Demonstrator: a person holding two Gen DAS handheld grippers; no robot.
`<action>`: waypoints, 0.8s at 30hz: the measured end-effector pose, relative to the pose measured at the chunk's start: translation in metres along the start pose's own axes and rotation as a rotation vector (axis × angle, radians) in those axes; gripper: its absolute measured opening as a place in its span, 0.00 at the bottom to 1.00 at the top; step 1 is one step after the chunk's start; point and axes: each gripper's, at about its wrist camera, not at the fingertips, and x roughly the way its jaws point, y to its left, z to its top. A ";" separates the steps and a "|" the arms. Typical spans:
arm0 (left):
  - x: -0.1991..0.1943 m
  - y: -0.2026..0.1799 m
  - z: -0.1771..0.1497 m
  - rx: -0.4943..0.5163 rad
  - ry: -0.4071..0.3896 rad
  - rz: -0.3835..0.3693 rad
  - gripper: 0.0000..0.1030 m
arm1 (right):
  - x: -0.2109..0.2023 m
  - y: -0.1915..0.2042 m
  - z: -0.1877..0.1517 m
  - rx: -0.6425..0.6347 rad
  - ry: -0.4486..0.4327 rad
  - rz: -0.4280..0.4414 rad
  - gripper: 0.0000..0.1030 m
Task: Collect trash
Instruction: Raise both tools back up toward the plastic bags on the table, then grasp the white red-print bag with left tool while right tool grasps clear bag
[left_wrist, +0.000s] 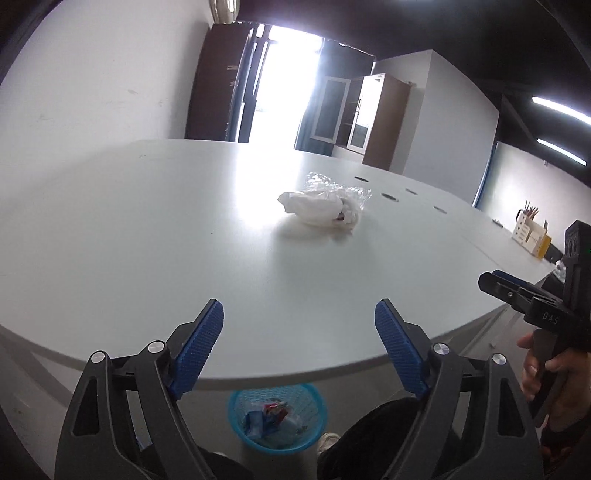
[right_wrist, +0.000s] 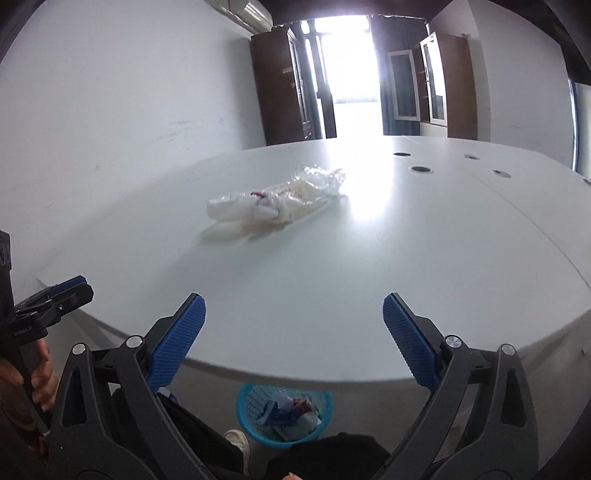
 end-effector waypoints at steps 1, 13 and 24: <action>0.003 -0.002 0.004 -0.019 0.020 -0.034 0.82 | 0.001 -0.001 0.009 -0.006 -0.007 -0.004 0.91; 0.069 0.013 0.046 -0.101 0.090 -0.018 0.92 | 0.054 -0.016 0.071 0.012 -0.013 -0.020 0.91; 0.147 0.030 0.117 -0.175 0.153 -0.064 0.94 | 0.122 -0.037 0.114 0.035 0.032 -0.047 0.91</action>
